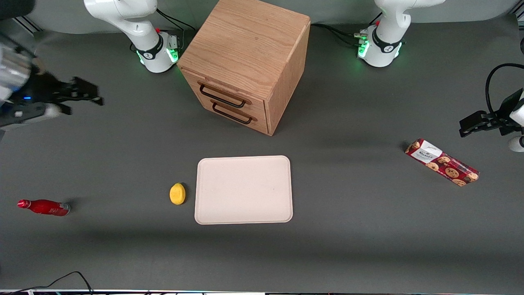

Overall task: Open upper drawer
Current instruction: 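Move the right gripper toward the upper drawer's black bar handle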

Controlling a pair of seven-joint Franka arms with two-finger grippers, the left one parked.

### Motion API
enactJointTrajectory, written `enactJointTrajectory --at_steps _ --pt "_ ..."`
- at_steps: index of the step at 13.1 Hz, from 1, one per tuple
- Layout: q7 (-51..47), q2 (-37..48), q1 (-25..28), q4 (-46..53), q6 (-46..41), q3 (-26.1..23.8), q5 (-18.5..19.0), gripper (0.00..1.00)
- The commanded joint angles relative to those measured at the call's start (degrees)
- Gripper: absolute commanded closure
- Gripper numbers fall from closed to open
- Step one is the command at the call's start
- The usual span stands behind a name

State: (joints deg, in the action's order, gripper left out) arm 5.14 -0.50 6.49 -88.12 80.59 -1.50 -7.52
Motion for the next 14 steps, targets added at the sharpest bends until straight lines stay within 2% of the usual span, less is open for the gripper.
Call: enactJointTrajectory --at_steps 1,4,6,14 --pt "0.2 0.2 7.2 -0.2 -0.7 0.8 -1.2 0.00" --pt "0.0 -0.5 8.9 -0.2 -0.7 0.4 -7.0 0.00" --pt "0.7 -1.3 10.2 -0.3 -0.8 -0.1 -7.2 0.00" --pt "1.2 -7.4 11.7 -1.8 2.3 -8.1 -7.3 0.00"
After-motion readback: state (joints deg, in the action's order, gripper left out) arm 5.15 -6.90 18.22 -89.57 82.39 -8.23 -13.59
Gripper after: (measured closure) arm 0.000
